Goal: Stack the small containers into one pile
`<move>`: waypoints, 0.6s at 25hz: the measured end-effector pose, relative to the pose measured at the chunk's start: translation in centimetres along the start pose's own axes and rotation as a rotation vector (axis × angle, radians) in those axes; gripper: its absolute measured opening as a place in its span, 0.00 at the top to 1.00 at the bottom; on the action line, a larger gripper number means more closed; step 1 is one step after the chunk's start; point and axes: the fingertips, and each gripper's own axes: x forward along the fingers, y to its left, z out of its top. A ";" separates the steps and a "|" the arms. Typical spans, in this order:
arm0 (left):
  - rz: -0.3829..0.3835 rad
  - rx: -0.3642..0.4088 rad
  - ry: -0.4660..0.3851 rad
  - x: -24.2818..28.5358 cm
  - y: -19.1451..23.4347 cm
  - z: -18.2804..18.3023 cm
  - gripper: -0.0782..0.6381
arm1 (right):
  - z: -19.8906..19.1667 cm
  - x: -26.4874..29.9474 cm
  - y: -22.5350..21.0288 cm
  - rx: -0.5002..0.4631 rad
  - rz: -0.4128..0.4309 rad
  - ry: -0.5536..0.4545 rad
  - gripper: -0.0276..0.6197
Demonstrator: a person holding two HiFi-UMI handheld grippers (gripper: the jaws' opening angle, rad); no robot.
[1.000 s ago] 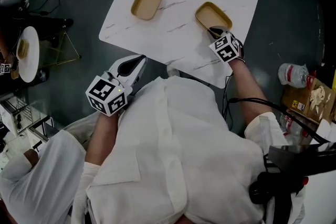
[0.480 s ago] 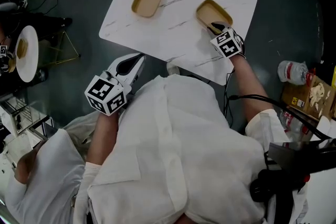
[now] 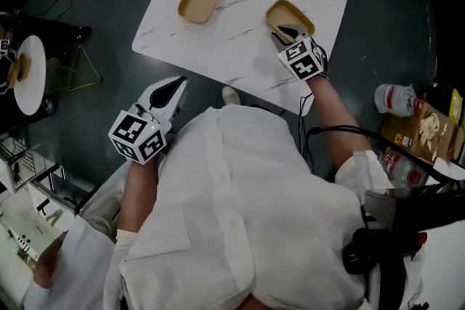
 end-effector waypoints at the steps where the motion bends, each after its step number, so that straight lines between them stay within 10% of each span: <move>1: 0.002 -0.004 -0.004 -0.2 0.1 -0.1 0.88 | 0.7 -0.1 0.4 -0.009 0.006 -0.008 0.84; 15: 0.208 -0.094 -0.077 -8.5 2.3 -2.0 0.88 | 12.0 6.6 9.6 -0.189 0.216 -0.093 0.84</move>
